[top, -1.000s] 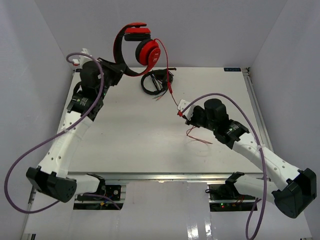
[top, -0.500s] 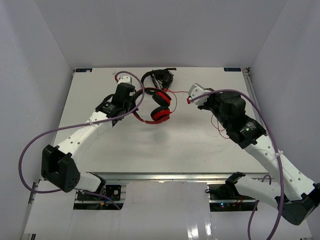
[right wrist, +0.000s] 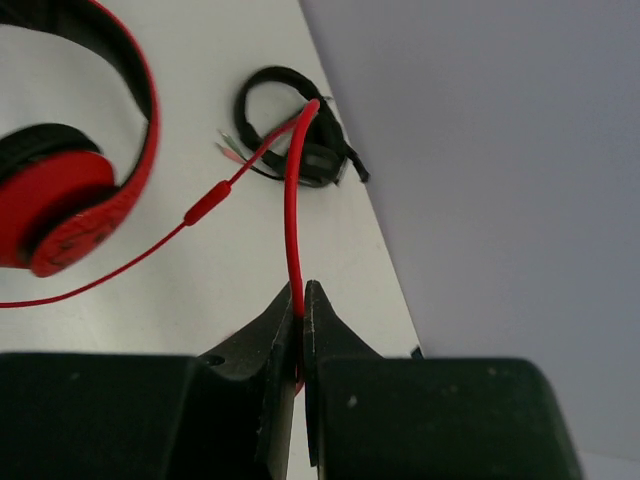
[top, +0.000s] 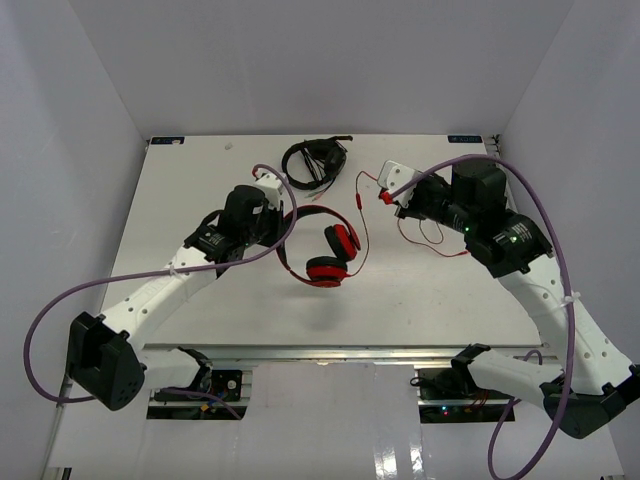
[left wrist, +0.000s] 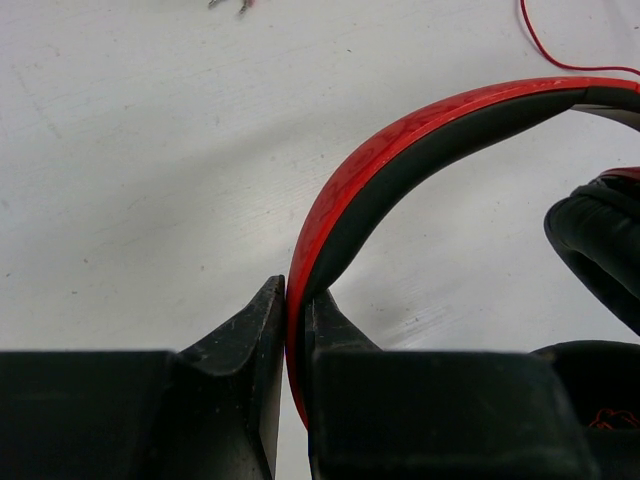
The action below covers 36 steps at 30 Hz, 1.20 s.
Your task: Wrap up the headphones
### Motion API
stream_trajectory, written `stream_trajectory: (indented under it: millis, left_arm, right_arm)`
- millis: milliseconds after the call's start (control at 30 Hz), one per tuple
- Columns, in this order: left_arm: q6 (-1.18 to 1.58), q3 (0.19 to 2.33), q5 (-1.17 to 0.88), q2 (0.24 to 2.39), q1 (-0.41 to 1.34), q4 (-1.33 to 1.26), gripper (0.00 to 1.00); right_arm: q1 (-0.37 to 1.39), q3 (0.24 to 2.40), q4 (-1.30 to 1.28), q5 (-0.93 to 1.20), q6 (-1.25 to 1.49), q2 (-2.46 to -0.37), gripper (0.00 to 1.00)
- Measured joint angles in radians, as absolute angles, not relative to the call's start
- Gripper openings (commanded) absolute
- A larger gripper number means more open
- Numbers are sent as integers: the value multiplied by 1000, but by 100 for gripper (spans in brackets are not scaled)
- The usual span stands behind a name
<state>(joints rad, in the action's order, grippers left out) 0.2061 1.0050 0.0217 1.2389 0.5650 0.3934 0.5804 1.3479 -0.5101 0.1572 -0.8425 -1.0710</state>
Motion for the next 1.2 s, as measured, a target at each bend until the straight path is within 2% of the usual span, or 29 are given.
stream_trajectory:
  millis: [133,333,1200]
  left_arm:
    - [193,1005,-33,1283,571,374,0]
    - [173,1003,-85,1307,593,369,0]
    - [116,994,-200,1371,731,362,0]
  right_arm:
    - [561,1427,-577,339,-841,-1078,8]
    - [556,1441,-608,455,-841,-1081,8]
    - [539,1442,-615,535,-795,-1127,8]
